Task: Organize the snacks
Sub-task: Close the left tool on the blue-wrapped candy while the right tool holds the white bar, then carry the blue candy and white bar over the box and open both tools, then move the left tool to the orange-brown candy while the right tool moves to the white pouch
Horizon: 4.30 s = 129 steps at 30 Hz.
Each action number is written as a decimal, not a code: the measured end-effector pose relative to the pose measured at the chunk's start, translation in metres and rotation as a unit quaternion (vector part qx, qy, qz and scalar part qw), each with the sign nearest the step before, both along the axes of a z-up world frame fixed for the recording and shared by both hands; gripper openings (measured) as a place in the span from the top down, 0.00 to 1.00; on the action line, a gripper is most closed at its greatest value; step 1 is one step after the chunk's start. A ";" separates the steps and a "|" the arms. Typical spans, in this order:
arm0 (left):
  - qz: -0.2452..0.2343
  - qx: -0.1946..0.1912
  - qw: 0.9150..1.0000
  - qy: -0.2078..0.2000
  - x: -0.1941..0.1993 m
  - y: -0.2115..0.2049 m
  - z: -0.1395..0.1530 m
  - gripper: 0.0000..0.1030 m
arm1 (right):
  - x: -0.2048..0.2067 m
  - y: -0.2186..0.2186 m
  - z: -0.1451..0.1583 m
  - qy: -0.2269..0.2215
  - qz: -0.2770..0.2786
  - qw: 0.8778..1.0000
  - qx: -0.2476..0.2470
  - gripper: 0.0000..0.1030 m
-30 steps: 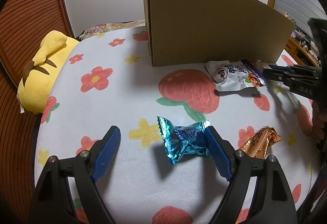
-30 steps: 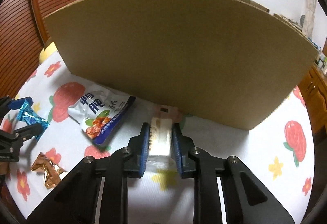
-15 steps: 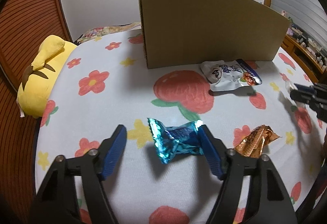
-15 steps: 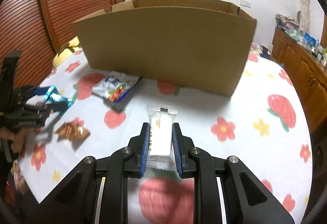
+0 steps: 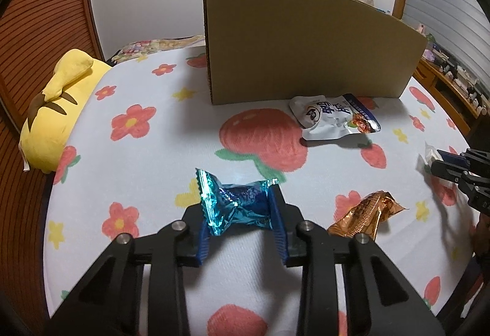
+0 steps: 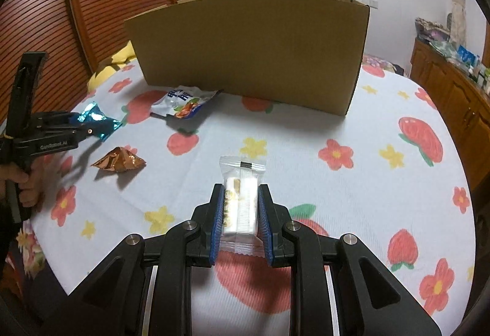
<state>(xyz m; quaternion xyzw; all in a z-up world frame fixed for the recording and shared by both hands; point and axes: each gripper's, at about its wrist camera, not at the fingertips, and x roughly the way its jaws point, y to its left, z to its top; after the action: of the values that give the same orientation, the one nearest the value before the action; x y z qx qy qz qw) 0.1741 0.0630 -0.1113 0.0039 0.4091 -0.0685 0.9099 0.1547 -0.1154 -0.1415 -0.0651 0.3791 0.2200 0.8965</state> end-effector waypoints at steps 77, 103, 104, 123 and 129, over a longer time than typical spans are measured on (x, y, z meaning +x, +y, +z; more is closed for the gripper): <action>-0.055 0.023 0.992 -0.114 0.146 -0.068 0.117 0.68 | 0.157 0.019 0.109 -0.102 0.018 0.995 0.012 0.68; -0.056 0.034 0.991 -0.118 0.131 -0.079 0.132 0.63 | 0.138 0.013 0.112 -0.100 0.013 0.995 0.023 0.61; -0.056 0.033 0.991 -0.120 0.126 -0.079 0.134 0.63 | 0.134 0.013 0.114 -0.102 0.013 0.994 0.023 0.61; -0.075 0.031 0.994 -0.078 -0.011 -0.059 0.087 0.61 | 0.030 0.024 0.116 -0.109 0.032 0.993 0.037 0.59; -0.089 0.003 0.995 -0.045 -0.025 -0.060 0.056 0.48 | 0.017 0.023 0.104 -0.096 0.031 0.994 0.038 0.57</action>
<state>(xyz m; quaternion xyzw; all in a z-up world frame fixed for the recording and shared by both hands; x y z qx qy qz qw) 0.1489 0.0034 -0.0553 0.0464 0.3658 -0.1476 0.9177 0.1718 -0.0924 -0.0375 -0.0633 0.2801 0.2550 0.9233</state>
